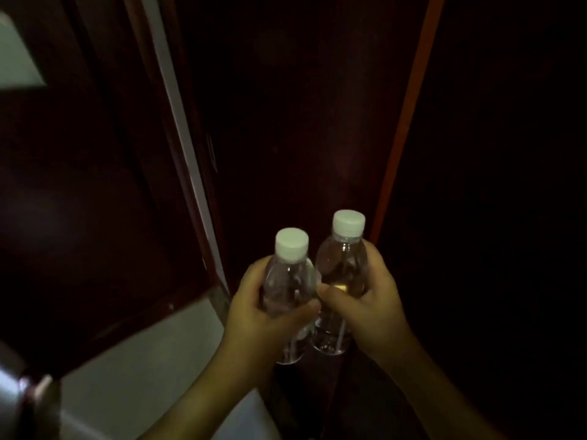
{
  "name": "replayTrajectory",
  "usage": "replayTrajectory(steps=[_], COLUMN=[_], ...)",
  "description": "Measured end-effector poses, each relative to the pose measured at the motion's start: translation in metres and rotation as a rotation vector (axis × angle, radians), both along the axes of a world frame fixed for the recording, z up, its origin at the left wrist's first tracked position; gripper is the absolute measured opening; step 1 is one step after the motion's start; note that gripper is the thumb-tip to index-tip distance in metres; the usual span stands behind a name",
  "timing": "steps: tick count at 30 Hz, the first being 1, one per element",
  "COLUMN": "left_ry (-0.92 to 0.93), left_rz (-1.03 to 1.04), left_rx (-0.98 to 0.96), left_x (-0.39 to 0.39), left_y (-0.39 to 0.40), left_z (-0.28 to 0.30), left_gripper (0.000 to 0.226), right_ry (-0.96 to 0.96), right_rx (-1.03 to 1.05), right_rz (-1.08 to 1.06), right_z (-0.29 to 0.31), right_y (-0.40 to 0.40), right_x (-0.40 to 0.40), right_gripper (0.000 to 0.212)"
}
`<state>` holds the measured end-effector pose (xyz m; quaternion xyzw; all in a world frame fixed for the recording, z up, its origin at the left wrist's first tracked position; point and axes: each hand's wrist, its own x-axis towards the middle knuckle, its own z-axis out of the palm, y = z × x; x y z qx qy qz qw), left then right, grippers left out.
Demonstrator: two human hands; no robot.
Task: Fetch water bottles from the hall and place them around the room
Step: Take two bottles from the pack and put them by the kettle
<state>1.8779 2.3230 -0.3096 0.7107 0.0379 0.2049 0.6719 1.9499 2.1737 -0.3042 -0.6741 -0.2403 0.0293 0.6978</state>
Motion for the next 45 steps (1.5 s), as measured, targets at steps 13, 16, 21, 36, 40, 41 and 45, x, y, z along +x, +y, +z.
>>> replayTrajectory(steps=[13,16,21,36,40,41,45], left_ry=[-0.43,-0.452,-0.443,-0.437,-0.407,-0.395,-0.418], left_rz=[-0.158,-0.171,-0.219,-0.697,-0.9,-0.947,-1.161], left_rx=[-0.01,0.0,-0.052,-0.13,-0.173,-0.185,-0.183], left_x=[-0.064,-0.075,-0.078,-0.053,-0.073,-0.081,-0.133], left_y=[-0.032,-0.045,-0.064,-0.123,-0.183,-0.197,-0.262], left_z=[0.355,0.374,0.379,0.377,0.368,0.367,0.367], left_gripper=[0.032,0.029,0.022,0.015,0.015,0.014,0.03], right_ry=[-0.41,-0.43,-0.438,-0.462,-0.459,-0.457,-0.465], right_rx=[0.276,0.296,0.285,0.153,0.069,0.04,-0.01], right_rz=[0.029,0.025,-0.04,-0.613,-0.848,-0.907,-1.143], right_z=[0.354,0.372,0.377,0.366,0.358,0.359,0.363], right_y=[-0.023,-0.034,-0.057,-0.144,-0.195,-0.206,-0.256], right_x=[-0.07,-0.082,-0.088,-0.16,-0.225,-0.242,-0.329], right_gripper=[0.037,0.036,0.039,0.035,0.034,0.035,0.035])
